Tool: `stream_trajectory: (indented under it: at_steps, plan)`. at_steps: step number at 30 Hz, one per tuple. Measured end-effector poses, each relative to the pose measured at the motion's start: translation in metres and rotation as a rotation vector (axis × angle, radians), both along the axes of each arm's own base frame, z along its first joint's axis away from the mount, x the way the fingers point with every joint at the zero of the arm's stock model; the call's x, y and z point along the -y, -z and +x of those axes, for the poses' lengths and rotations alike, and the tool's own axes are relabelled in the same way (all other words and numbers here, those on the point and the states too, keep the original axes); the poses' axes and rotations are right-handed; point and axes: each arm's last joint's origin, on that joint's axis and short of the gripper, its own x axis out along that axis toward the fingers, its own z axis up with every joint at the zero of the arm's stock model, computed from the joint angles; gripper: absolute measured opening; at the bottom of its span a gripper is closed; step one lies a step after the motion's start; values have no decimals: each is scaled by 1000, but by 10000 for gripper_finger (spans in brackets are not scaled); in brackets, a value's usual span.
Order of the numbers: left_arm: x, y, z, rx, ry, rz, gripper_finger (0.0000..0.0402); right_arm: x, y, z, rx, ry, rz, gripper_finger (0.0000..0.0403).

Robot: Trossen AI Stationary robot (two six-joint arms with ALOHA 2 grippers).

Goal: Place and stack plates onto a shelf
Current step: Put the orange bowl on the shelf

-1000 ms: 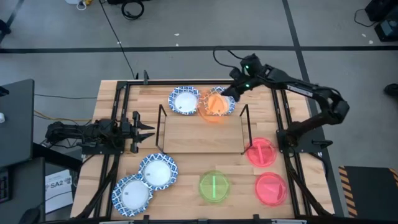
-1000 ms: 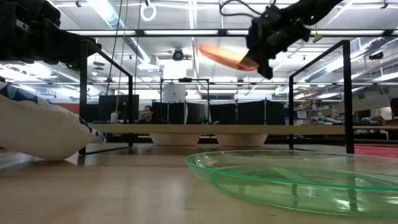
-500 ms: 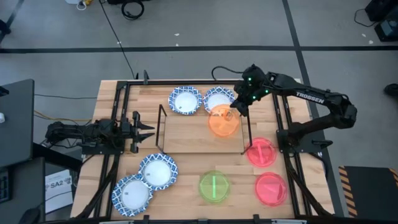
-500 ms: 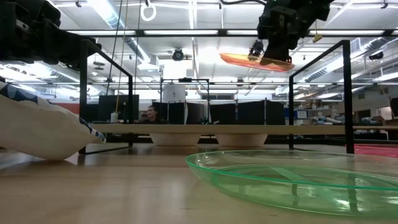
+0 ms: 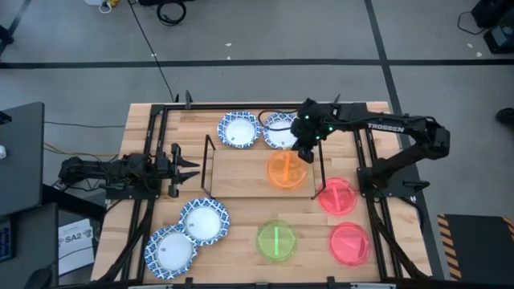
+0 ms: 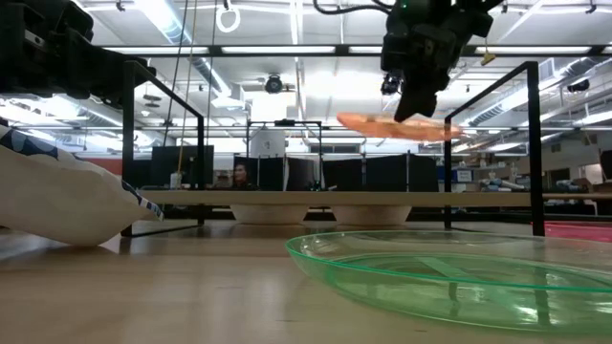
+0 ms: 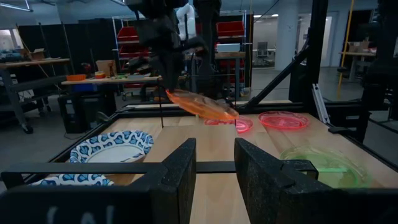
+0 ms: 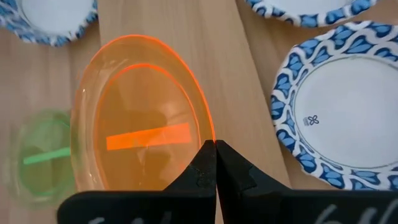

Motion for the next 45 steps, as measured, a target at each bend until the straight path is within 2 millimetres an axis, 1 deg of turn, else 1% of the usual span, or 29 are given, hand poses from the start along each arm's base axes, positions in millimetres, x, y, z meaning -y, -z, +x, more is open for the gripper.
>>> stream_trajectory:
  at_steps: [5, 10, 17, 21, 37, 45]
  plan:
    - [0, 0, 0, 0, 0, 0, 117, 0, 13, 9, -55, -27, -31, 3]
    - [0, 0, 0, 0, 0, 0, 117, 3, 27, 17, -103, -40, -24, 3]
    - [0, 0, 0, 0, 0, 0, 117, 7, 46, 25, -176, -49, -40, 3]
    - [0, 0, 0, 0, 0, 0, 117, 9, 53, 27, -211, -42, -48, 3]
    - [0, 0, 0, 0, 1, 0, 117, 11, 55, 26, -258, -15, -132, 14]
    - [0, 0, 0, 0, 0, 0, 117, 12, 55, 26, -254, -13, -135, 16]
